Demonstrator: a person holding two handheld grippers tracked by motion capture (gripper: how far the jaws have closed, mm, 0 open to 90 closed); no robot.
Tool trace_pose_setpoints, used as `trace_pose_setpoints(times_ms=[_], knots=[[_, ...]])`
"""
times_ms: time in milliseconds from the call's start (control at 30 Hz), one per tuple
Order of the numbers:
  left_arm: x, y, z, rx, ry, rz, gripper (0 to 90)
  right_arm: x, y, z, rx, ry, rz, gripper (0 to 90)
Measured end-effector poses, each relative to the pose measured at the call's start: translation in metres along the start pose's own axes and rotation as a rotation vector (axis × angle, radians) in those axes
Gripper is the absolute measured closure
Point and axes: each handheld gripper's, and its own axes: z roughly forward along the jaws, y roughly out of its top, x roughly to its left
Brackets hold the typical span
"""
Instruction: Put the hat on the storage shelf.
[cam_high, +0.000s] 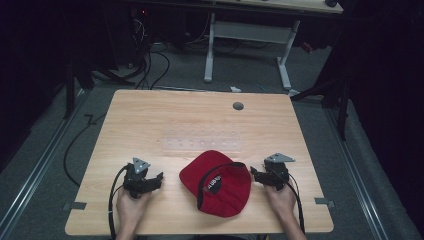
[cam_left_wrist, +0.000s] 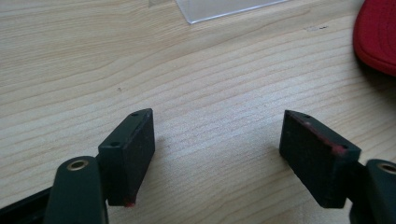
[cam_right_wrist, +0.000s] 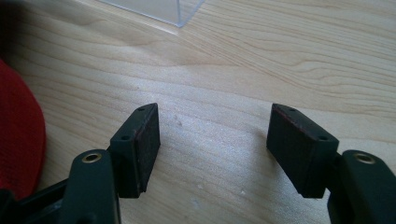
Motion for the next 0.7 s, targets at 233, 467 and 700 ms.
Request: trace_pose_setpoints(times_ms=[233, 467, 700], knots=[[-0.0006, -0.0005, -0.0003, 0.002, -0.006, 0.002, 26.1, 0.0000, 0.0000, 0.0000, 0.000, -0.001, 0.001, 35.0], [-0.0013, -0.0009, -0.0005, 0.001, -0.008, 0.000, 25.7, 0.0004, -0.0001, -0.0001, 0.000, -0.004, 0.005, 35.3], [-0.0024, -0.0019, -0.0015, 0.009, -0.018, 0.009, 25.1, 0.0002, -0.0001, -0.0001, 0.000, -0.003, 0.003, 35.1]])
